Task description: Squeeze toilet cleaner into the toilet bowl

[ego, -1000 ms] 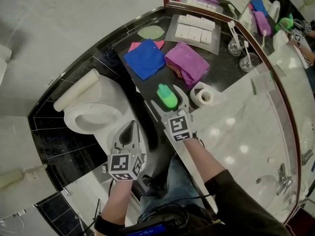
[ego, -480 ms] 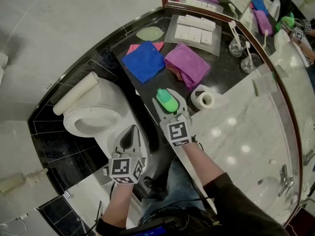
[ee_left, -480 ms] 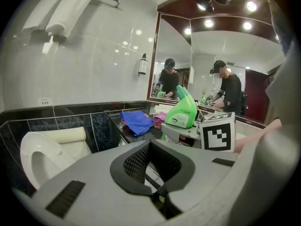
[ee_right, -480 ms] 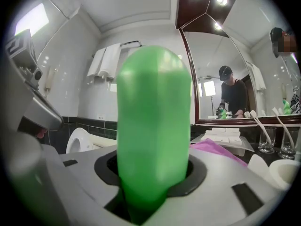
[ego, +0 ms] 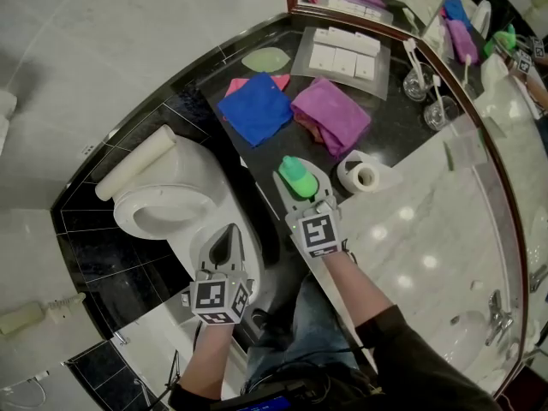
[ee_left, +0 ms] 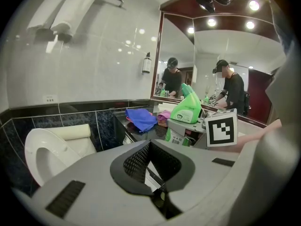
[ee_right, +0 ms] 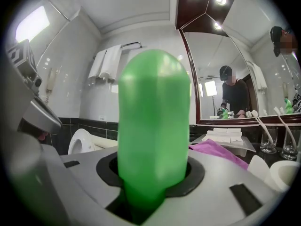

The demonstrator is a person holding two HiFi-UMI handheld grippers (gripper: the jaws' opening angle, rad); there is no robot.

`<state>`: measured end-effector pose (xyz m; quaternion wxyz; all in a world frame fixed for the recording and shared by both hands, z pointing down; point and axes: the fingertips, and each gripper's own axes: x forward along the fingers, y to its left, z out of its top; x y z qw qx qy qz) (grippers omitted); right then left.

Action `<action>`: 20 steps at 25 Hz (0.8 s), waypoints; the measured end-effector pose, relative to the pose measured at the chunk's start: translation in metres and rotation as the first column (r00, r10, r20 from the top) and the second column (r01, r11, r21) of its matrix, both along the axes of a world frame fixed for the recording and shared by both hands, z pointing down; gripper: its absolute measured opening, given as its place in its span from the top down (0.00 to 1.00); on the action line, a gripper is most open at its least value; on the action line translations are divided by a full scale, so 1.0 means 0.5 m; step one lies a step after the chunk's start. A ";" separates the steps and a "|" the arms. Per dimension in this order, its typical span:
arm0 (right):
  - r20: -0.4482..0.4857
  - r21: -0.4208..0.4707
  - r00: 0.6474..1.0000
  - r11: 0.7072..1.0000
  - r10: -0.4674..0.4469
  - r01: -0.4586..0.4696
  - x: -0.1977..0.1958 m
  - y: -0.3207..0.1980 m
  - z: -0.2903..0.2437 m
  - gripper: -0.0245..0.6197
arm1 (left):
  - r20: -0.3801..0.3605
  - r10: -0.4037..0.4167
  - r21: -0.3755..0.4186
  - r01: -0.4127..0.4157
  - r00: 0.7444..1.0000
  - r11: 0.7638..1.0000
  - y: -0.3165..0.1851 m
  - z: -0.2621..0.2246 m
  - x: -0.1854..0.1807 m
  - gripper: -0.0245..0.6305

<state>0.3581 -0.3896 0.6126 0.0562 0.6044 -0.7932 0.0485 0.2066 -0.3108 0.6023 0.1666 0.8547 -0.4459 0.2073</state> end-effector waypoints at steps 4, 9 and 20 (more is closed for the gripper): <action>-0.007 0.000 1.000 1.000 -0.021 0.021 -0.014 0.008 -0.011 0.68 | -0.002 -0.010 0.001 0.010 1.000 1.000 0.007 -0.005 -0.023 0.96; -0.010 0.005 0.996 0.996 -0.088 0.088 -0.062 0.040 -0.056 0.68 | -0.009 -0.021 0.021 0.021 1.000 1.000 0.028 -0.035 -0.073 0.96; -0.046 -0.020 0.966 0.967 -0.254 0.254 -0.278 0.210 -0.188 0.68 | -0.057 -0.014 0.099 0.020 0.998 0.995 0.173 -0.159 -0.273 0.96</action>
